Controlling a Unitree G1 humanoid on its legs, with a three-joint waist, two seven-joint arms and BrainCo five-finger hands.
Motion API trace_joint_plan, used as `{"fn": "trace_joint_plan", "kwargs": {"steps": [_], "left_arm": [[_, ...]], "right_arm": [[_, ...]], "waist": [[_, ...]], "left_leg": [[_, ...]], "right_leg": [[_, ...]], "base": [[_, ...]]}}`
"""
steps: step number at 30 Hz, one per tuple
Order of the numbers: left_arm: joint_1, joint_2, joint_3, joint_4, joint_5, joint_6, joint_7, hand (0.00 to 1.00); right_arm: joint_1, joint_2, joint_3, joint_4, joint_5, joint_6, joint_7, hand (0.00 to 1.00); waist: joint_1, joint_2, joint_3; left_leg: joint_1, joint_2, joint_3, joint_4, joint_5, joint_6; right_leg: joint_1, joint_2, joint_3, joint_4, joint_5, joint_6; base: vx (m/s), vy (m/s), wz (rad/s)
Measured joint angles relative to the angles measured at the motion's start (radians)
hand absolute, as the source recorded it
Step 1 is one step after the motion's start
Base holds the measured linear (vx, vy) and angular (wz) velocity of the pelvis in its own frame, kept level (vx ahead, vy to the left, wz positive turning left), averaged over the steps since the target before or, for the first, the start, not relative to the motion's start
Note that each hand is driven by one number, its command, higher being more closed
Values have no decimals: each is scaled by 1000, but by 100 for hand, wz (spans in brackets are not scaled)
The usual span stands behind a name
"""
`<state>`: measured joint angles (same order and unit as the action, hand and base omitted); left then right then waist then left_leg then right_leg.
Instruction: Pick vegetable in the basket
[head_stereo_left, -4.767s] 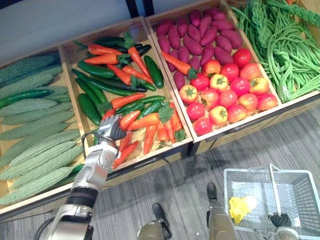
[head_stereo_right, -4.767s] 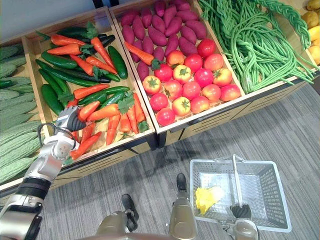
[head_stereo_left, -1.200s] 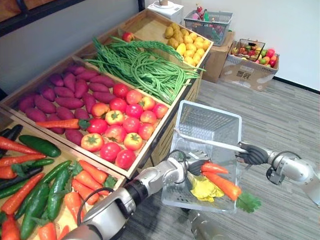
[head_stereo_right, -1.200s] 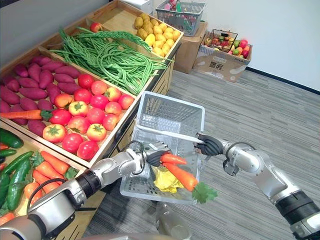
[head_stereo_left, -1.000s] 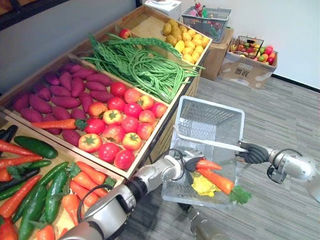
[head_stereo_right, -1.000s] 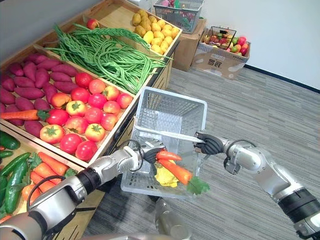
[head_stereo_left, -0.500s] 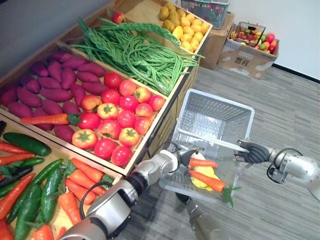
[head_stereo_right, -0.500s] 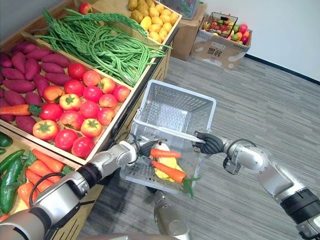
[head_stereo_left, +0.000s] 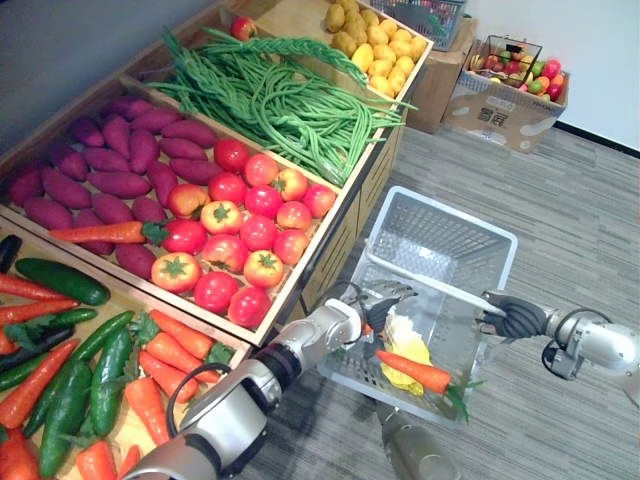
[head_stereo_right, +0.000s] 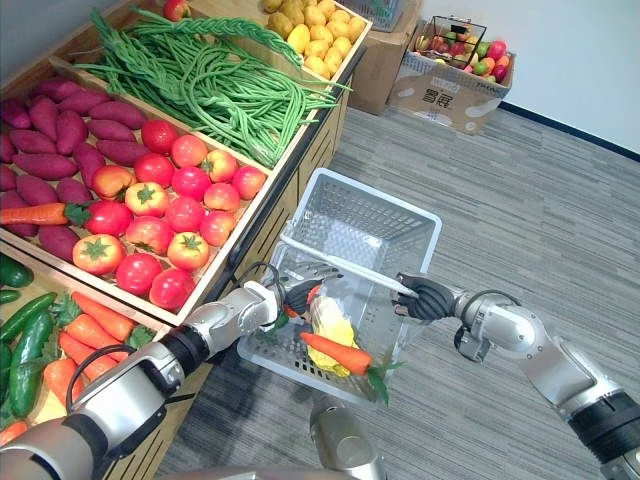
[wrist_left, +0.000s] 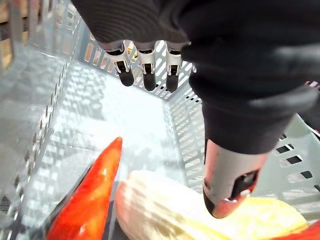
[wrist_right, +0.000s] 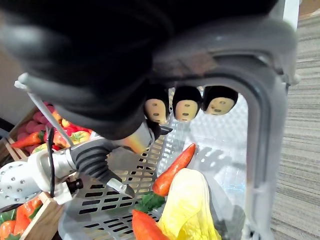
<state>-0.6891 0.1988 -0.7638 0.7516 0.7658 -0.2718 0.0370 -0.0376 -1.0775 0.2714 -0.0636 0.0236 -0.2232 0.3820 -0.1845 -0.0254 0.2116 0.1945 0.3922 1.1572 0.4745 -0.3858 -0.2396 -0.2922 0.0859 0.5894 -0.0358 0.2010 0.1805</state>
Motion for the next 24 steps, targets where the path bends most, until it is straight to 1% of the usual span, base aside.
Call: {"fn": "trace_joint_plan", "kwargs": {"steps": [3,4,5,6,7,8,10,13,15,16,18,21,22,23,24], "left_arm": [[-4,5,-49,-104,-13,-1,-1,0],[-4,6,-68,-167,-21,-3,-1,0],[-5,6,-102,-222,-52,-7,-8,0],[-5,8,-124,-243,-58,-11,-11,0],[-3,11,-167,-299,-85,-20,-15,0],[-2,12,-184,-327,-103,-31,-24,0],[12,12,-233,-456,-172,-73,-47,0],[22,13,-271,-589,-245,-121,-59,0],[27,16,-290,-637,-292,-134,-67,0],[32,23,-300,-661,-306,-136,-81,0],[47,42,-307,-696,-332,-141,-87,0],[79,81,-333,-768,-364,-146,-96,0],[101,93,-334,-803,-372,-150,-100,0],[108,93,-335,-813,-372,-151,-101,0],[115,93,-335,-834,-375,-156,-103,0]], "right_arm": [[39,5,-24,9,0,1,9,100],[49,5,-27,27,-1,1,16,100],[57,7,-33,47,-4,5,19,100],[62,8,-45,56,-3,5,20,100],[64,19,-56,83,-2,9,20,100],[66,30,-65,96,-2,16,19,100],[68,59,-68,151,-2,29,19,100],[69,102,-67,221,-17,40,19,100],[69,123,-67,260,-23,46,14,100],[68,135,-67,284,-24,48,6,100],[61,155,-67,312,-24,49,2,100],[57,201,-68,362,-27,50,-30,100],[54,230,-76,388,-34,50,-36,100],[54,243,-86,399,-50,50,-40,100],[52,276,-109,425,-67,50,-49,100]], "waist": [[4,2,4],[9,2,4],[13,2,4],[13,2,4],[18,1,4],[23,1,4],[31,2,4],[41,4,3],[54,4,3],[53,5,3],[55,5,2],[58,10,-1],[63,13,-2],[63,16,-4],[66,20,-7]], "left_leg": [[-16,5,-22,2,0,0],[-20,8,-30,3,0,0],[-26,10,-41,5,0,1],[-30,12,-46,7,0,1],[-37,20,-50,18,-4,8],[-38,21,-52,19,-4,8],[-53,21,-76,22,-5,11],[-73,31,-103,42,-10,21],[-84,40,-114,59,-16,29],[-94,40,-129,63,-17,32],[-105,44,-138,74,-19,36],[-124,53,-162,88,-22,41],[-128,53,-168,89,-22,41],[-135,53,-178,90,-21,41],[-142,53,-185,91,-21,42]], "right_leg": [[0,-6,-19,0,0,0],[0,-8,-28,0,0,0],[2,-10,-38,0,0,0],[2,-12,-43,0,0,0],[2,-13,-52,0,0,0],[2,-13,-53,1,0,0],[3,-22,-72,2,0,0],[3,-32,-96,3,-1,0],[4,-35,-104,5,-1,0],[4,-42,-116,5,-1,0],[2,-45,-124,5,-1,0],[1,-49,-142,5,-1,0],[1,-51,-147,6,-1,0],[1,-52,-152,6,-1,-1],[-1,-56,-162,6,-2,-2]], "base": [[-19,9,17],[-20,3,22],[-24,1,21],[-30,-1,23],[-33,-2,15],[-39,-3,17],[-44,-3,22],[-66,-5,25],[-70,-3,23],[-73,-3,23],[-66,2,19],[-52,7,17],[-26,12,12],[-25,17,18],[-9,17,16]]}}
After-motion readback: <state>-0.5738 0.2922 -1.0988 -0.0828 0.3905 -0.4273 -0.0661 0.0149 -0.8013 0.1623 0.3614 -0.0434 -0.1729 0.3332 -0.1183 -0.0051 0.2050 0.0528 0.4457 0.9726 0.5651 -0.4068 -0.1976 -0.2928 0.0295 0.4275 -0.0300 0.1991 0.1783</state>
